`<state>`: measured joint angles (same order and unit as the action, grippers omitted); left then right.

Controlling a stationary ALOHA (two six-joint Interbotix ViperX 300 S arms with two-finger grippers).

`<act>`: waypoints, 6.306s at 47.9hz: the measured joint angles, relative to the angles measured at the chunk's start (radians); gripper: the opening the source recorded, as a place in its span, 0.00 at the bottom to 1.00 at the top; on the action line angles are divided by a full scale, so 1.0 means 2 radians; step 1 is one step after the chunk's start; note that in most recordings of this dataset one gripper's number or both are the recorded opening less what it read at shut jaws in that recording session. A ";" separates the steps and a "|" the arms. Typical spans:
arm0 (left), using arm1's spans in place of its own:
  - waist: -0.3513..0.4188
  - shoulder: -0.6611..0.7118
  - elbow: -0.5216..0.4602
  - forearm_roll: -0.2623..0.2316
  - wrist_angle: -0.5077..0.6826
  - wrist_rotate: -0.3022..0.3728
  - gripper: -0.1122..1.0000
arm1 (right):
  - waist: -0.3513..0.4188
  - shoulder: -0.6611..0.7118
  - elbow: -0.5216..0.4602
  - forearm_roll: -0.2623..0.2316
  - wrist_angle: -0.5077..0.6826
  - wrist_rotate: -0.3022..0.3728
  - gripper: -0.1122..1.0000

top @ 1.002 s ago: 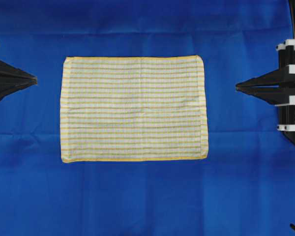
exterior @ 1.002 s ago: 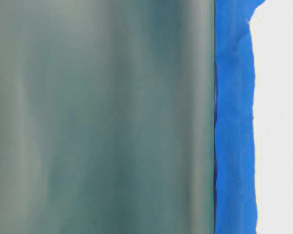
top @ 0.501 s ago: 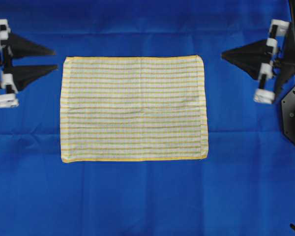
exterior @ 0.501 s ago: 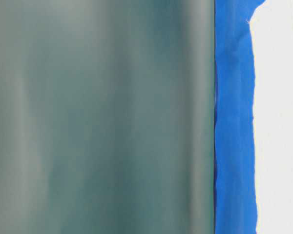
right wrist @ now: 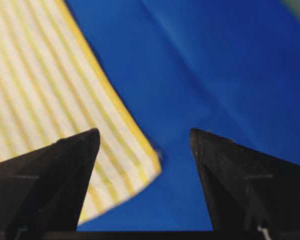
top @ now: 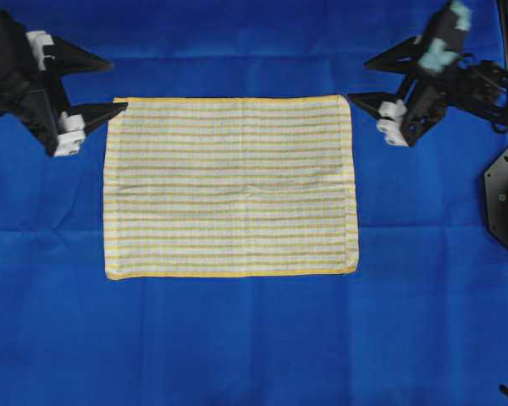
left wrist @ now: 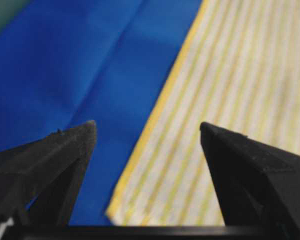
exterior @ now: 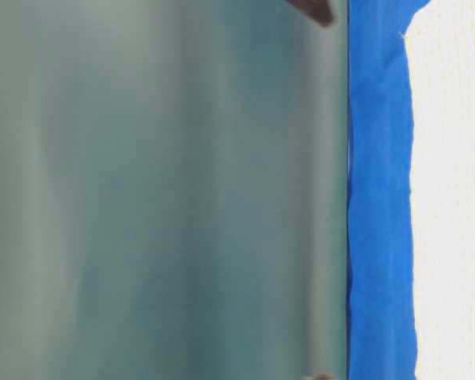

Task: Fold the yellow towel.
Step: 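Move both grippers toward the towel's top corners, then grasp the top left and right corners of the checked towel, then pull both corners down toward the bottom edge, folding the towel in half, then release the corners and lift both grippers, then grasp the left and right ends of the folded strip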

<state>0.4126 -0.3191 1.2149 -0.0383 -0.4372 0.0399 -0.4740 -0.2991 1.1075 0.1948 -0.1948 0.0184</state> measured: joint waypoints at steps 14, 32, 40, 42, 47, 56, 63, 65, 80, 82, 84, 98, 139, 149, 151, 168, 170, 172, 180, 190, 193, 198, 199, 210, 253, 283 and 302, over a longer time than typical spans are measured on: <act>0.036 0.110 -0.010 0.000 -0.022 0.000 0.82 | -0.015 0.117 -0.026 0.008 -0.026 0.000 0.76; 0.051 0.162 -0.025 -0.002 0.000 -0.003 0.51 | -0.015 0.155 -0.041 0.012 -0.030 0.000 0.56; 0.051 0.164 -0.041 -0.002 0.031 -0.001 0.19 | -0.015 0.155 -0.041 0.012 -0.030 0.001 0.19; 0.051 0.165 -0.043 -0.002 0.035 -0.001 0.14 | -0.015 0.156 -0.041 0.012 -0.031 0.001 0.15; 0.051 0.165 -0.046 -0.002 0.040 -0.001 0.13 | -0.015 0.156 -0.041 0.012 -0.031 0.001 0.16; 0.050 0.164 -0.049 -0.002 0.043 0.000 0.13 | -0.015 0.155 -0.041 0.014 -0.031 0.001 0.16; 0.050 0.154 -0.051 -0.003 0.050 0.000 0.13 | -0.015 0.139 -0.035 0.027 -0.031 0.002 0.16; 0.049 0.148 -0.052 -0.002 0.054 0.001 0.13 | -0.015 0.130 -0.033 0.030 -0.031 0.001 0.16; 0.050 0.096 -0.054 -0.002 0.078 0.003 0.13 | -0.015 0.085 -0.025 0.033 -0.027 0.000 0.16; 0.049 0.091 -0.055 -0.002 0.080 0.003 0.13 | -0.015 0.083 -0.025 0.033 -0.027 0.000 0.16; 0.050 0.088 -0.054 -0.003 0.081 0.003 0.13 | -0.015 0.083 -0.025 0.033 -0.026 0.000 0.16; 0.036 0.080 -0.054 -0.003 0.091 0.001 0.13 | -0.013 0.081 -0.022 0.037 -0.020 0.001 0.16; -0.235 -0.054 0.016 -0.003 0.103 -0.147 0.13 | 0.246 -0.053 0.036 0.153 0.019 0.002 0.16; -0.279 -0.058 0.015 -0.003 0.103 -0.160 0.13 | 0.295 -0.056 0.036 0.164 0.019 0.003 0.16; -0.282 -0.056 0.016 -0.003 0.103 -0.161 0.13 | 0.300 -0.056 0.036 0.166 0.019 0.002 0.16; -0.300 -0.054 0.015 -0.003 0.103 -0.160 0.13 | 0.319 -0.048 0.036 0.174 0.021 0.002 0.16; -0.300 -0.051 0.015 -0.003 0.104 -0.160 0.13 | 0.319 -0.045 0.035 0.174 0.023 0.002 0.15; -0.301 -0.048 0.013 -0.003 0.104 -0.161 0.13 | 0.319 -0.041 0.034 0.175 0.026 0.002 0.16; -0.301 -0.028 0.002 -0.003 0.118 -0.160 0.14 | 0.319 -0.023 0.026 0.175 0.039 0.001 0.19; -0.301 -0.012 -0.013 -0.003 0.137 -0.161 0.55 | 0.319 -0.012 0.017 0.175 0.042 0.002 0.68; -0.301 -0.012 -0.015 -0.003 0.142 -0.160 0.71 | 0.319 -0.012 0.016 0.175 0.042 0.001 0.82; -0.301 -0.015 -0.015 -0.002 0.148 -0.160 0.77 | 0.319 -0.012 0.016 0.174 0.041 0.000 0.85; -0.300 -0.015 -0.015 -0.003 0.149 -0.160 0.76 | 0.319 -0.013 0.016 0.174 0.041 -0.002 0.84; -0.258 -0.033 -0.015 -0.003 0.153 -0.150 0.70 | 0.291 -0.037 0.019 0.173 0.041 -0.005 0.82; -0.149 0.060 -0.018 -0.003 0.141 -0.091 0.70 | 0.152 0.051 0.012 0.151 0.061 -0.028 0.81; -0.146 0.104 -0.035 -0.003 0.167 -0.091 0.18 | 0.163 0.085 -0.002 0.149 0.064 -0.034 0.21; -0.147 0.101 -0.045 -0.003 0.196 -0.090 0.12 | 0.163 0.078 -0.003 0.149 0.065 -0.034 0.13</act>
<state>0.1181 -0.1166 1.1244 -0.0445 -0.0460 -0.1396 -0.1473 -0.1427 1.1014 0.4924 -0.0644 -0.0491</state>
